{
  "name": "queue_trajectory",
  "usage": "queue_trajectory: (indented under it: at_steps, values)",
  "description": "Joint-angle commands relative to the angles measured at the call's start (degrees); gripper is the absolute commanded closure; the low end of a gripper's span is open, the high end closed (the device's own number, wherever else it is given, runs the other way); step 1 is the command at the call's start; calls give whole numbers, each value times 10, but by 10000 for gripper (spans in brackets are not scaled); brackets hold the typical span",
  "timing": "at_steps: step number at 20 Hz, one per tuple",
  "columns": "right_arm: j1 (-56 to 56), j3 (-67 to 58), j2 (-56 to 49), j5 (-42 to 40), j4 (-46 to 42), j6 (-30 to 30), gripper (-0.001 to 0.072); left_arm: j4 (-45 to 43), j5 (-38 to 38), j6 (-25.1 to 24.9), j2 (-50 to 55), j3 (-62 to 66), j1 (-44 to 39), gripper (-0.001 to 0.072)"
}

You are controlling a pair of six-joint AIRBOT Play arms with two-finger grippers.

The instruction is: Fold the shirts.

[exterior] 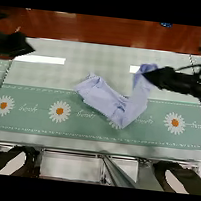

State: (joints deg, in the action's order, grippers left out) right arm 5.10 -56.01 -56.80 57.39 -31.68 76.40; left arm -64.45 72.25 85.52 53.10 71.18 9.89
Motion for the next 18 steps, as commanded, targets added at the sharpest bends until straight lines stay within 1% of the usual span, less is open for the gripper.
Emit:
queue_trajectory:
  at_steps: [1, 3, 6, 9, 13, 14, 15, 16, 18]
  values:
    - [115, -101, -167, -75, 16, -17, 689, -5, -7, 14, -136, -118, 99, 687]
    - [147, -171, -256, -77, 17, -14, 689, 2, -12, 18, -172, -172, 96, 687]
    - [180, -241, -352, -75, 19, 5, 688, 35, -12, 17, -185, -228, 79, 687]
    - [204, -280, -406, -64, 20, 14, 688, 56, -21, 17, -184, -258, 67, 687]
    - [219, -290, -433, -57, 21, 24, 687, 65, -29, 17, -180, -275, 64, 687]
    - [224, -290, -435, -51, 20, 23, 658, 65, -34, 17, -180, -279, 65, 687]
    - [230, -290, -435, -48, 16, 19, 436, 65, -39, 17, -180, -284, 65, 687]
    - [232, -290, -434, -41, 14, 11, 296, 65, -47, 17, -180, -289, 65, 687]
    - [222, -290, -430, 0, 16, 11, 301, 65, -59, 17, -176, -294, 65, 687]
